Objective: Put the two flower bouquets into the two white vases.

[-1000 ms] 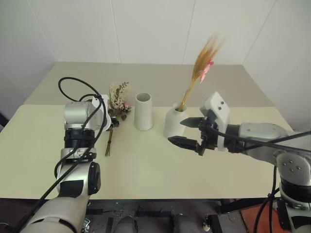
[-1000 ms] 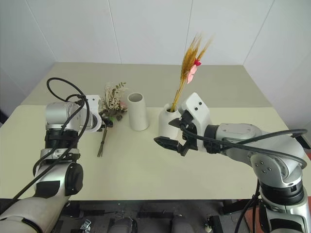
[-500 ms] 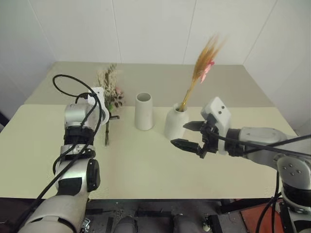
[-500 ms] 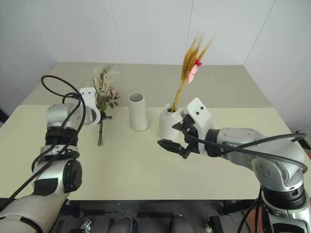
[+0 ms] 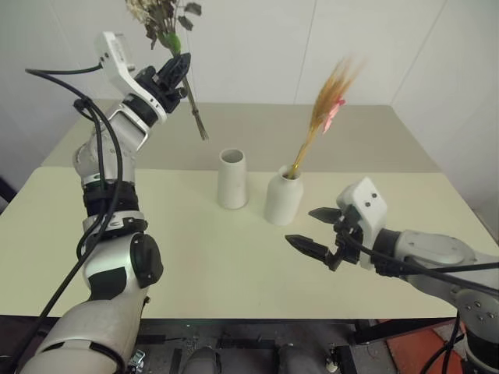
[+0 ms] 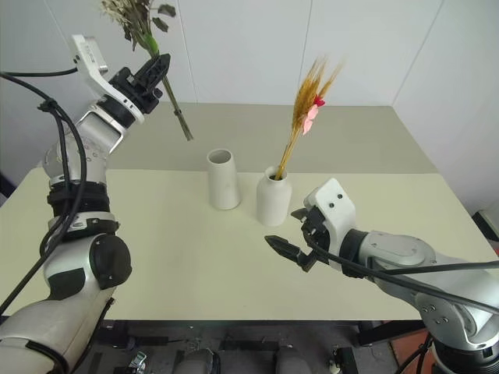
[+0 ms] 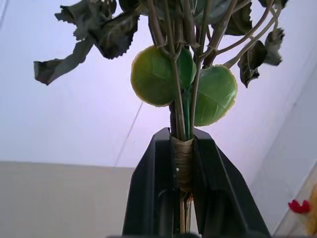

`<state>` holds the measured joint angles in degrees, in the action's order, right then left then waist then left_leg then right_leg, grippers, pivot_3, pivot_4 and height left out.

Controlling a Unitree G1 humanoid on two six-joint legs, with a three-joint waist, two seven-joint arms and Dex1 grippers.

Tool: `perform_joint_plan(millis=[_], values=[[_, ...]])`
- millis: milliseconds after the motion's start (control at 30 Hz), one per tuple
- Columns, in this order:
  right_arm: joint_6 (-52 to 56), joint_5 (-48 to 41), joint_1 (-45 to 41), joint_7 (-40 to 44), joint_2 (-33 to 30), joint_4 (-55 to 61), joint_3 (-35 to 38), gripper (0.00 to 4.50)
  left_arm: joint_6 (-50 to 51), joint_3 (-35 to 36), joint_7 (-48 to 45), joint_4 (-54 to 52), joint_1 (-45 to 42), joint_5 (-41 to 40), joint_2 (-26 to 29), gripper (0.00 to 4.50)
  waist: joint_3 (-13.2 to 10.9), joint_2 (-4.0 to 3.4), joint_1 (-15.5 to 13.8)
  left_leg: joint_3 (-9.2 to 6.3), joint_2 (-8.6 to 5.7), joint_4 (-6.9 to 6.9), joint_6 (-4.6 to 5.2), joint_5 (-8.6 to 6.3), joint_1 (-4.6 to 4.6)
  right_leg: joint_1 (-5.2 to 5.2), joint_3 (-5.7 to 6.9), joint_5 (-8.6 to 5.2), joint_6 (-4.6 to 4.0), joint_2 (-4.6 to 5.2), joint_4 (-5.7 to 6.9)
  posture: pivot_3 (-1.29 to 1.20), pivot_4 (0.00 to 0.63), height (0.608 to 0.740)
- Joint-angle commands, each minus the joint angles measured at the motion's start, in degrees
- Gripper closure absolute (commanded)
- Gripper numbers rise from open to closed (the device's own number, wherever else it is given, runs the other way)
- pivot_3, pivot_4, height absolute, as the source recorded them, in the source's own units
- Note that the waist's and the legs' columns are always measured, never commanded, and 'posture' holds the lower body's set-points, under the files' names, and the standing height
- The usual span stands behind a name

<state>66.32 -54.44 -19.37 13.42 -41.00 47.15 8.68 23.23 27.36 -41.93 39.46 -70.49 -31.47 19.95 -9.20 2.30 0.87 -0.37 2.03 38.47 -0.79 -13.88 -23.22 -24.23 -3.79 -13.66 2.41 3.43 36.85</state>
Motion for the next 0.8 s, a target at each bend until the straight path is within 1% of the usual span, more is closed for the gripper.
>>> perform_joint_plan(millis=[33, 167, 233, 300, 467, 567, 700, 800], values=[[-3.36, 2.00, 0.27, -2.08, 1.43, 2.78, 0.18, 0.00, -9.88, -0.62, -8.67, 8.85, -1.78, 0.30, 0.15, 4.36, 0.00, 0.00, 0.14, 0.00, 0.00, 0.00, 0.00, 0.00, -0.02, -0.01, 0.00, 0.00, 0.00, 0.00, -0.01, 0.00, 0.150, 0.740], [-4.27, 3.27, 1.27, -3.62, 3.16, 4.00, -1.03, 0.00, -13.46, 1.10, -11.05, 20.60, -4.32, -0.48, 0.88, 4.36, 0.00, 0.00, 0.16, -0.01, 0.00, 0.02, 0.01, 0.00, 0.00, -0.02, 0.00, 0.00, 0.00, -0.01, 0.04, 0.00, 0.150, 0.740], [-4.88, 4.13, 2.38, -3.89, 3.54, 4.68, -1.44, 0.00, -15.14, 1.33, -11.62, 24.11, -5.31, -0.24, 0.58, 4.36, -0.01, 0.02, 0.13, -0.02, 0.01, 0.06, 0.01, 0.00, -0.06, -0.03, 0.01, 0.00, 0.00, -0.01, 0.03, 0.00, 0.150, 0.740], [-5.30, 5.00, 3.21, -4.02, 3.74, 4.92, -1.82, 0.00, -14.54, 1.66, -13.01, 26.22, -6.21, -0.57, 0.31, 4.36, -0.01, 0.02, -0.03, -0.04, 0.00, 0.13, 0.03, -0.01, -0.14, -0.04, 0.04, -0.01, 0.03, 0.00, 0.01, 0.00, 0.150, 0.740], [-5.94, 6.50, 4.08, -4.55, 4.64, 4.66, -2.24, 0.00, -14.86, 0.67, -13.52, 28.61, -7.70, 0.75, -1.18, 4.36, -0.01, 0.02, -0.14, -0.05, -0.01, 0.25, 0.06, -0.03, -0.15, 0.01, 0.05, -0.01, 0.07, 0.00, 0.05, 0.00, 0.150, 0.740], [-6.06, 6.74, 4.65, -4.65, 5.19, 5.07, -2.11, 0.00, -14.17, 0.50, -15.28, 28.60, -8.23, 0.72, -1.10, 4.36, -0.01, 0.02, -0.03, -0.05, 0.00, 0.26, 0.06, -0.03, -0.15, 0.00, 0.05, -0.01, 0.07, 0.00, 0.06, 0.00, 0.150, 0.740], [-6.49, 7.24, 5.34, -4.71, 5.33, 5.35, -2.27, 0.00, -15.36, 0.10, -15.35, 28.55, -8.46, 1.43, -1.07, 4.36, -0.01, 0.02, 0.36, -0.05, 0.00, 0.25, 0.06, -0.03, -0.14, -0.02, 0.03, -0.02, 0.07, -0.01, 0.06, 0.00, 0.150, 0.740], [-6.70, 7.57, 5.16, -4.51, 5.42, 4.95, -2.34, 0.00, -17.00, -2.15, -16.48, 28.63, -7.73, 3.99, -1.23, 4.36, -0.01, 0.02, 0.25, -0.05, 0.00, 0.25, 0.06, -0.03, -0.10, 0.00, 0.03, -0.02, 0.07, -0.01, 0.11, 0.00, 0.150, 0.740]])
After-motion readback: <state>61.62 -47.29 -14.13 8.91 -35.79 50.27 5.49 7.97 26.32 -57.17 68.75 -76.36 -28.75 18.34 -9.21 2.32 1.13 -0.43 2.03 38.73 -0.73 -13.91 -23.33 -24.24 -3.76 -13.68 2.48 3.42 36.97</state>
